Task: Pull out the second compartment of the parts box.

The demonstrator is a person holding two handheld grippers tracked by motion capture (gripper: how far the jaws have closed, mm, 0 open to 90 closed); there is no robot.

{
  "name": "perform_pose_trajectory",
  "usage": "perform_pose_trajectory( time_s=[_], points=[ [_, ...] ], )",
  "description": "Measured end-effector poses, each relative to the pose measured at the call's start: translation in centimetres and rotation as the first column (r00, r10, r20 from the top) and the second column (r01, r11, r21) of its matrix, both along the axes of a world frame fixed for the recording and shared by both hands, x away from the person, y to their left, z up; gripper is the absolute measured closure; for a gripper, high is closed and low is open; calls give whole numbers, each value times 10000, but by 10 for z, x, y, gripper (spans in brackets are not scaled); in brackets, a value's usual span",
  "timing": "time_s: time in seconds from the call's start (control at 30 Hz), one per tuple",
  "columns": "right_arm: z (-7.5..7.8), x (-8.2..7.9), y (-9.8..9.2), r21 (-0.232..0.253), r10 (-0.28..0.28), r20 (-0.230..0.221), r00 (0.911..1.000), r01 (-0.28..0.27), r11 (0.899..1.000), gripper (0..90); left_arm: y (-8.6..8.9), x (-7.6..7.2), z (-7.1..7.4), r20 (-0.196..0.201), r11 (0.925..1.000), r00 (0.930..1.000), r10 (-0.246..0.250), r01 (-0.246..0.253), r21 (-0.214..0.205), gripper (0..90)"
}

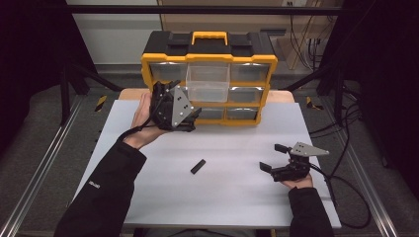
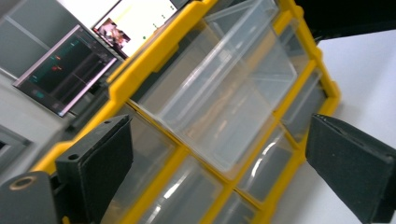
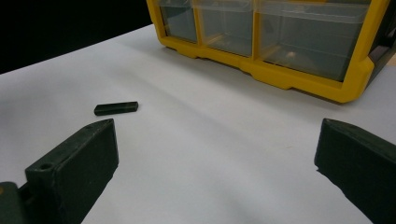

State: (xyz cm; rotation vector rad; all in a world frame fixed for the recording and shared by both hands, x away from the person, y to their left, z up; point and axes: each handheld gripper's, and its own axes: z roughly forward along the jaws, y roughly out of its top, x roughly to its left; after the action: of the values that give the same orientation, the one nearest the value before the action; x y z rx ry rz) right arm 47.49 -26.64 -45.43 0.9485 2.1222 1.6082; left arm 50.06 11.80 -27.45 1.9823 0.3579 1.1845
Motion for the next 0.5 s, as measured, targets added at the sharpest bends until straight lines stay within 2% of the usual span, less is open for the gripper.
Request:
perform_pose_trajectory(
  time_s=[0.17,0.23,0.33,0.5],
  points=[
    [-1,0,1,-32,-4,-55,10000,3,10000,2,7,-4,-7,-689,9982,9975,-126,85,-596,30],
    [-1,0,1,-37,3,-63,10000,-3,10000,2,9,-8,-11,-712,9971,9974,-95,41,-754,22],
    [-1,0,1,-40,0,-42,10000,0,10000,2,13,-11,-18,-1043,9950,9945,-101,-4,-1001,9],
    [-1,0,1,-56,5,-55,10000,-5,10000,2,20,-15,-31,-1648,9865,9863,-122,-150,-1629,8]
  ],
)
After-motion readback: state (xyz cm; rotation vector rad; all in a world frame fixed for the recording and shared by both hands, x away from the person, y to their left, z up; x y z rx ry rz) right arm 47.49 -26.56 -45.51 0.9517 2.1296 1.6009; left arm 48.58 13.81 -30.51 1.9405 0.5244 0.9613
